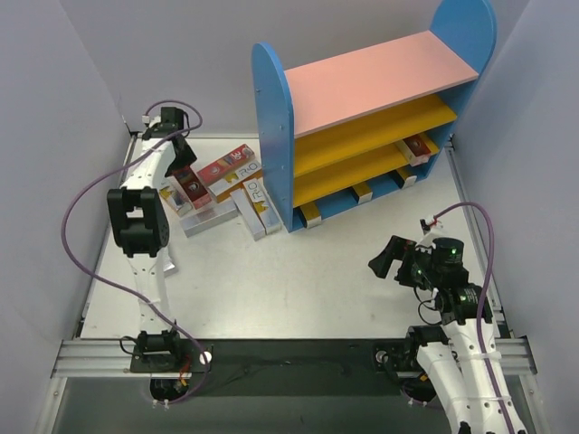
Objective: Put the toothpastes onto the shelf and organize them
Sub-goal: Pick up the toothpaste from the center of the board.
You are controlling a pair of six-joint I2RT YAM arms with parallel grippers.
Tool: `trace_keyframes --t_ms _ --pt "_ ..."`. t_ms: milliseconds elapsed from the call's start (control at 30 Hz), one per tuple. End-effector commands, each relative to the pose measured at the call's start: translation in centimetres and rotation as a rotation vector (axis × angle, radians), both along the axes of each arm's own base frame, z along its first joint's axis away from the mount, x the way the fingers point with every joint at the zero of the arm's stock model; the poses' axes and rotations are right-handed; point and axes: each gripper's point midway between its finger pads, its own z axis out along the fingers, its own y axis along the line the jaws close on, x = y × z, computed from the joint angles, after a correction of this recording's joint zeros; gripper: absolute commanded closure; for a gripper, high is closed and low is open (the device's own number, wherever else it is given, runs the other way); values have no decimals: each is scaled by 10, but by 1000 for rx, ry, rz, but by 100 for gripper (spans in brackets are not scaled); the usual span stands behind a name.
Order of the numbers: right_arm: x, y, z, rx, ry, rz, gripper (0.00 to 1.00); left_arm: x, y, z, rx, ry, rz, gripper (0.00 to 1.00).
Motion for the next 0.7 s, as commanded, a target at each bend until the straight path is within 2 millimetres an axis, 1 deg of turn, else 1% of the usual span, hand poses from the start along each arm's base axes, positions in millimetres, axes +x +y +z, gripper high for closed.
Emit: trace_keyframes --t_ms 0,33,100,133,167,200,233,300,333,367,400,433,467,500,533,567,600,633,667 --pt "5 16 14 63 -80 49 1 -27 -6 79 -71 -131 29 52" --pt "6 21 17 88 -91 60 1 -34 -10 98 -93 -173 36 52" --pt "12 28 24 121 -135 74 1 -43 -26 101 -144 -195 2 52" --pt "12 35 28 153 -142 87 1 -58 -37 99 -183 -190 -15 52" --pt "16 39 31 166 -169 96 1 -63 -45 100 -205 -204 -28 53" --pt "18 43 33 177 -179 104 1 -70 -57 100 -226 -205 -47 53" --pt "18 49 35 191 -184 124 1 -87 -68 96 -258 -191 -62 53" --pt "23 57 39 206 -212 145 1 -103 -83 93 -282 -183 -72 54" --pt "24 62 40 217 -214 153 1 -120 -100 93 -288 -176 -108 54" --pt "26 71 43 225 -232 178 1 -129 -107 92 -292 -174 -114 54" --pt "27 76 44 232 -243 190 1 -137 -116 93 -305 -181 -107 54" --pt "28 81 46 240 -252 199 1 -149 -129 104 -308 -208 -124 54" --pt "30 92 53 254 -289 217 1 -163 -136 92 -310 -184 -121 54" --pt "31 97 55 260 -299 219 1 -170 -144 93 -340 -198 -88 54" --pt "32 103 57 264 -311 224 1 -179 -148 101 -352 -229 -81 54" --pt "29 117 64 283 -331 258 1 -191 -160 93 -362 -214 -90 54" --pt "31 121 65 278 -345 256 1 -198 -166 93 -397 -221 -49 54" --pt "31 127 70 286 -360 267 1 -204 -169 99 -412 -245 -42 55" --pt "32 136 75 296 -381 284 1 -211 -177 100 -425 -246 -45 54"
